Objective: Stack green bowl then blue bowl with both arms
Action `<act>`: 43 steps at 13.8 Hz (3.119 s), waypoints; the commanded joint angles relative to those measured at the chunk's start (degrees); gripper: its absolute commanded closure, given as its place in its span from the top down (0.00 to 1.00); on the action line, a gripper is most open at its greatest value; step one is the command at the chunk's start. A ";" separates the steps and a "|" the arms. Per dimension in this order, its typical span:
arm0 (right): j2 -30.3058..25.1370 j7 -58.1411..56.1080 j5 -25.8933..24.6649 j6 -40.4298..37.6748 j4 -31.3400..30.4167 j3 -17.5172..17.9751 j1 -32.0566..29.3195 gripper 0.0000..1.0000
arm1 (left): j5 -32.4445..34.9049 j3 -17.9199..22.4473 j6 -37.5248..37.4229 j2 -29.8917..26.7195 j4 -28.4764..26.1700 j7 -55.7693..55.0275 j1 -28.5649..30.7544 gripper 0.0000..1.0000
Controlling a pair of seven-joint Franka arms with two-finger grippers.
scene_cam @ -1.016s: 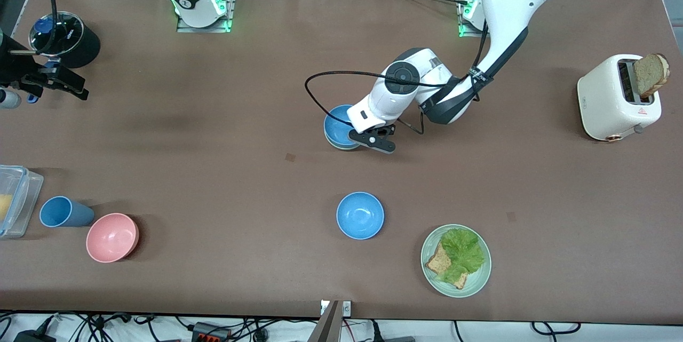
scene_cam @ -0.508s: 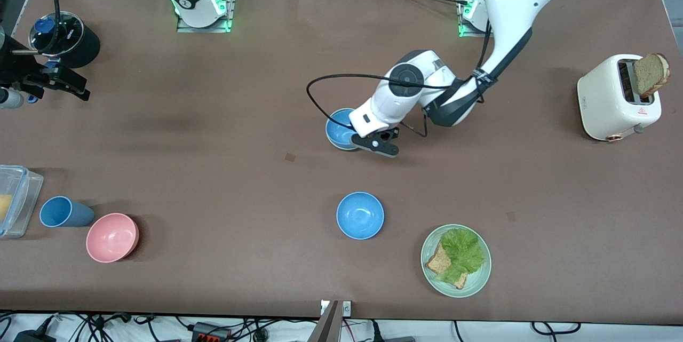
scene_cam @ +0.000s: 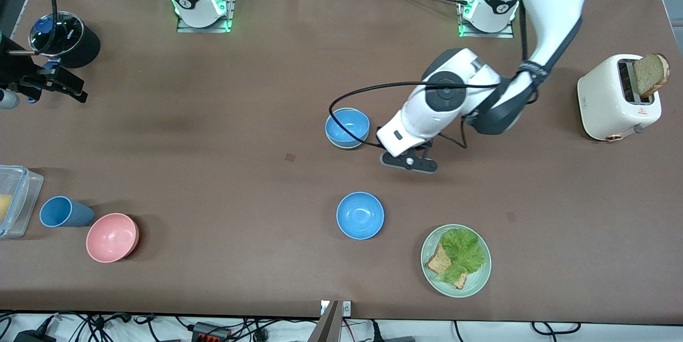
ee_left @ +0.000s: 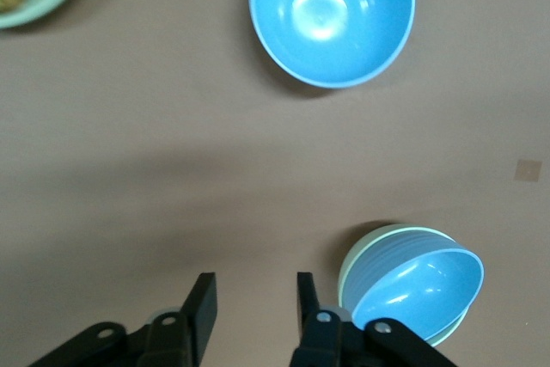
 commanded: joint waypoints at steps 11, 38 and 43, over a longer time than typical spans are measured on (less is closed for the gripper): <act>-0.58 -1.13 1.22 -1.16 -0.90 0.34 -0.71 1.00 | -5.89 -0.40 -12.70 -0.15 9.08 25.72 12.42 1.00; 0.21 -2.89 1.13 -1.43 0.86 0.69 -0.36 1.00 | -22.51 36.34 -19.90 -36.46 -8.24 31.11 0.21 1.00; 0.21 -2.97 0.96 -1.34 0.86 0.69 -0.36 1.00 | -23.65 36.43 -20.61 -36.10 -8.14 30.76 0.65 1.00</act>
